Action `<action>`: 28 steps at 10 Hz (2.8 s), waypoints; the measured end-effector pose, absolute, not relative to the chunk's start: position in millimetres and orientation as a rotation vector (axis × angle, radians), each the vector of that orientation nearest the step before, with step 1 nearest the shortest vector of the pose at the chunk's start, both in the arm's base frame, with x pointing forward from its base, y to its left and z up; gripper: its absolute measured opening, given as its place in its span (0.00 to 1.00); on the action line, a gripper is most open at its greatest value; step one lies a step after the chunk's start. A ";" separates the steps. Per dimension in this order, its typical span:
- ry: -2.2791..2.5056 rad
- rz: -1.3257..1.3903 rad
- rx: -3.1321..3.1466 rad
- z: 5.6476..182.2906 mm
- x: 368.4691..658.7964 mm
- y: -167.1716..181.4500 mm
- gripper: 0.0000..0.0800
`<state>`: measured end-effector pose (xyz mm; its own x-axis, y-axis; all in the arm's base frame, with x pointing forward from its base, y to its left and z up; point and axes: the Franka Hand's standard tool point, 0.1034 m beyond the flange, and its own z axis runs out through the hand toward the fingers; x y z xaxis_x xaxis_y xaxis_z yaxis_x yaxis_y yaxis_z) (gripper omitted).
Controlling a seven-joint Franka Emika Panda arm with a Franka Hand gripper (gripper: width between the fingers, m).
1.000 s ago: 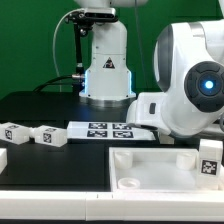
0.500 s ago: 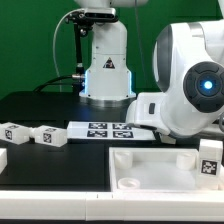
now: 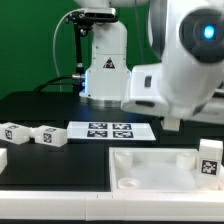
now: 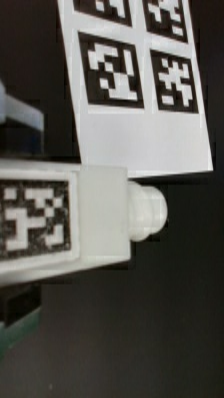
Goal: Assemble square table
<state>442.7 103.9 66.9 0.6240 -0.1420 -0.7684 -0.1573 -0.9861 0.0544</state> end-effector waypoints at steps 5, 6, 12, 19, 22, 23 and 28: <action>0.208 0.863 -2.947 81.6 470.1 103.9 0.35; 0.168 0.737 -2.952 108.6 506.5 92.2 0.36; 0.060 0.008 -3.045 116.1 553.9 65.8 0.36; -0.135 -0.691 -3.080 139.3 615.3 13.7 0.36; -0.107 -0.584 -3.087 127.5 628.8 -3.2 0.36; -0.114 -0.587 -3.084 126.2 634.4 -12.2 0.36; -0.118 -0.581 -3.086 119.5 630.8 -14.3 0.36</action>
Offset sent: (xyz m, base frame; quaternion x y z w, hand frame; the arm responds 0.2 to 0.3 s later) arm 0.0000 0.0000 0.0000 0.0000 0.1938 0.0000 0.9810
